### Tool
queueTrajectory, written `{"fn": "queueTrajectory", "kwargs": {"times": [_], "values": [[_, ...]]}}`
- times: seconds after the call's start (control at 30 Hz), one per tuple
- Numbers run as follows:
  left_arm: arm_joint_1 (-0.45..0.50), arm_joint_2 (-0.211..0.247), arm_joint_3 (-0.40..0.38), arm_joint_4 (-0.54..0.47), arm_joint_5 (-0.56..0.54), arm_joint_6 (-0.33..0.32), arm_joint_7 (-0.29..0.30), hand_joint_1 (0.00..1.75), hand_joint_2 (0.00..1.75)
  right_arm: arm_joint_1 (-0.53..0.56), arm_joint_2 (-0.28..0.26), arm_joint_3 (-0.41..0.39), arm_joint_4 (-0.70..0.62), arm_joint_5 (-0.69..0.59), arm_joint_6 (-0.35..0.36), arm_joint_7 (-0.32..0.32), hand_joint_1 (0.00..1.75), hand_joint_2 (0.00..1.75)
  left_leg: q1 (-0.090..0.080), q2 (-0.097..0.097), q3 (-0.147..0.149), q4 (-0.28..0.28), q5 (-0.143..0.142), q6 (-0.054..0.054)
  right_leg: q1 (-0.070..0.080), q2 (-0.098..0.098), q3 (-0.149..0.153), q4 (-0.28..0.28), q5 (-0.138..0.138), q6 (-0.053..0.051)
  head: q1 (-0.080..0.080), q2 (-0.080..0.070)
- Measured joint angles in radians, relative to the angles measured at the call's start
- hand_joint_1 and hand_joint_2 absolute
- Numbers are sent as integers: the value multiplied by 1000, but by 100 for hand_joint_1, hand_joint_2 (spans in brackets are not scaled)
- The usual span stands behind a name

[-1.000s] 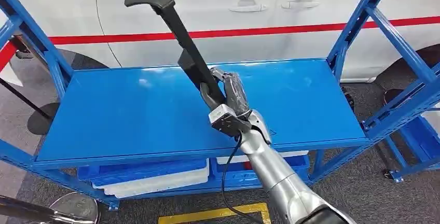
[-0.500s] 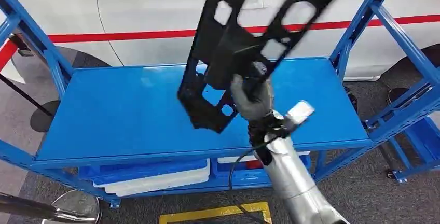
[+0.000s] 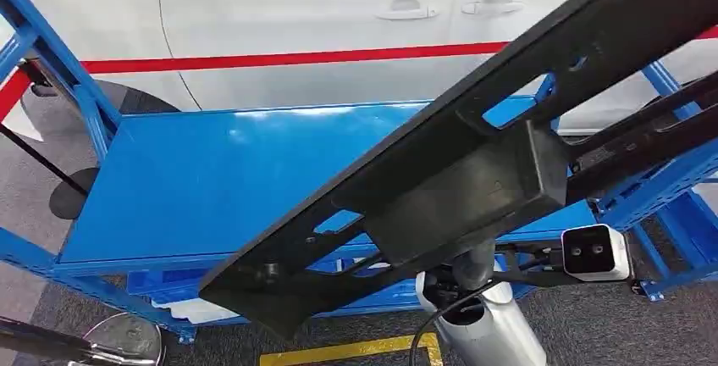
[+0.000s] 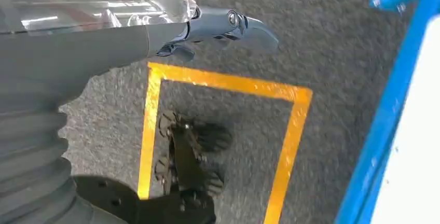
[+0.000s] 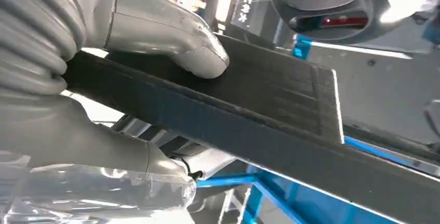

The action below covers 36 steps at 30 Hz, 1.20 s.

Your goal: Take the parts from the cabinet and place them on the table.

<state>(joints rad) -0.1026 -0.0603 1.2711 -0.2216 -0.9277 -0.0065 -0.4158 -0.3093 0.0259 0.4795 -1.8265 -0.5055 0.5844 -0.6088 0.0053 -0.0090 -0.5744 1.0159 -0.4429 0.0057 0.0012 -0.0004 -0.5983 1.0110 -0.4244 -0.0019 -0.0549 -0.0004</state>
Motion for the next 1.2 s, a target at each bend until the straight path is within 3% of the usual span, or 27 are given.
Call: {"fn": "queueTrajectory", "kwargs": {"times": [0.03,0.07,0.1,0.17,0.2,0.23,0.27,0.33,0.37,0.4,0.43,0.5,0.53,0.57,0.6,0.67,0.7,0.73,0.77,0.83,0.87,0.9,0.93,1.03,1.07,1.13,1.2], "values": [[1,0,0,0,0,0,0,0,175,1,-4,3,0,0,0,0,175,175,9,1,-2,-12,10,9,5,0,-2,3,0,6,0,0],[-1,0,0,0,0,0,1,0,175,4,-8,6,0,1,0,0,175,175,10,4,-4,-15,19,15,-1,3,-10,22,-31,12,0,0],[-2,0,0,0,2,4,1,0,175,4,-12,8,0,0,0,0,175,175,11,5,-12,-16,24,22,-2,3,-27,70,-80,17,0,0],[-2,1,1,0,5,22,4,0,175,8,-23,13,0,-7,-3,-2,175,175,10,6,-32,-15,38,23,-9,2,-83,225,-177,27,0,0],[-1,1,1,0,8,32,8,0,175,14,-29,15,3,-13,-4,-3,175,175,10,6,-45,-14,46,22,-10,2,-104,296,-209,31,0,0],[1,1,2,0,10,41,11,0,175,17,-35,16,6,-20,-4,-5,175,175,10,6,-55,-13,53,20,-13,2,-101,317,-209,33,0,0],[3,2,3,0,11,47,15,0,175,17,-43,16,12,-25,-2,-8,175,175,10,5,-66,-12,61,18,-16,1,-74,288,-186,34,0,0],[8,2,4,0,10,48,14,0,175,17,-56,18,24,-23,0,-12,175,175,11,5,-83,-9,74,11,-18,1,36,129,-115,32,0,0],[9,2,4,0,10,43,11,0,175,17,-62,19,28,-14,-1,-13,175,175,11,4,-89,-6,81,6,-18,1,103,32,-101,29,0,0],[10,3,4,0,7,35,6,0,175,17,-67,21,31,1,-9,-13,175,175,7,2,-97,-4,88,-1,-11,3,129,-23,-123,24,0,0],[11,4,4,0,5,24,-1,0,175,24,-74,24,31,22,-27,-14,175,175,8,2,-91,-10,97,-7,-8,6,119,-6,-102,15,0,0],[10,8,4,0,-3,3,-6,0,175,27,-88,32,31,55,-73,-14,175,175,8,2,-93,-15,114,-20,-5,7,111,-8,-101,5,0,0],[11,11,4,0,-5,-7,-7,0,175,27,-93,37,29,66,-103,-14,175,175,8,0,-95,-19,123,-30,-9,5,105,-14,-89,-6,0,0],[11,13,4,0,-5,-13,-7,0,175,26,-96,42,25,75,-126,-14,175,175,14,1,-102,-7,100,-32,-13,-2,97,-17,-76,-16,0,0],[11,13,3,0,-5,-15,-6,0,175,26,-97,47,18,87,-146,-14,175,175,13,3,-119,30,44,-34,-12,-2,85,-17,-66,-26,0,0],[10,12,3,0,-5,-13,1,0,175,27,-100,55,4,114,-177,-14,175,175,15,4,-163,186,-83,-41,-8,-3,57,-16,-44,-33,0,0],[10,12,3,0,-5,-9,8,0,175,27,-101,60,0,124,-187,-14,175,175,15,4,-178,262,-118,-43,-4,-3,42,-15,-33,-34,0,0],[10,12,3,0,-5,-2,19,0,175,28,-103,65,-2,135,-192,-14,175,175,15,4,-180,314,-123,-43,-1,-3,27,-14,-22,-35,0,0],[11,12,3,0,-5,4,28,0,175,29,-105,70,-3,142,-194,-14,175,175,15,4,-163,319,-103,-41,2,-3,13,-12,-12,-35,0,0],[11,12,3,0,-8,8,43,0,175,25,-110,78,-3,145,-193,-14,175,175,13,4,-59,201,-36,-29,9,-4,-13,-9,6,-32,0,0],[10,12,3,0,-12,10,50,0,175,20,-113,79,-4,145,-190,-14,175,175,8,4,6,115,-30,-20,10,-4,-20,-7,13,-31,0,0],[9,14,3,0,-18,12,60,0,175,14,-118,81,-5,140,-187,-14,175,175,2,4,74,22,-59,-9,13,-5,-26,-5,18,-27,0,0],[8,13,3,0,-22,14,67,0,175,5,-125,81,-7,133,-186,-14,175,175,0,6,101,-34,-73,-8,14,-6,-29,-3,26,-21,0,0],[12,12,2,0,-35,19,98,0,175,-11,-153,83,-8,114,-180,-14,175,175,-7,5,86,-31,-54,5,8,-10,-29,-8,48,-3,0,0],[14,9,2,0,-34,21,105,0,175,-13,-161,83,-8,111,-179,-14,175,175,5,11,81,-42,-37,13,9,-8,-35,-1,40,4,0,0],[13,7,2,0,-29,28,114,0,175,-18,-178,86,-10,108,-177,-14,175,175,4,13,55,-41,-13,26,2,-1,-73,86,-74,14,0,0],[15,4,2,0,-28,34,119,0,175,-19,-192,91,-11,103,-180,-14,175,175,4,13,23,-39,10,24,-6,-1,-116,241,-169,25,0,0]]}}
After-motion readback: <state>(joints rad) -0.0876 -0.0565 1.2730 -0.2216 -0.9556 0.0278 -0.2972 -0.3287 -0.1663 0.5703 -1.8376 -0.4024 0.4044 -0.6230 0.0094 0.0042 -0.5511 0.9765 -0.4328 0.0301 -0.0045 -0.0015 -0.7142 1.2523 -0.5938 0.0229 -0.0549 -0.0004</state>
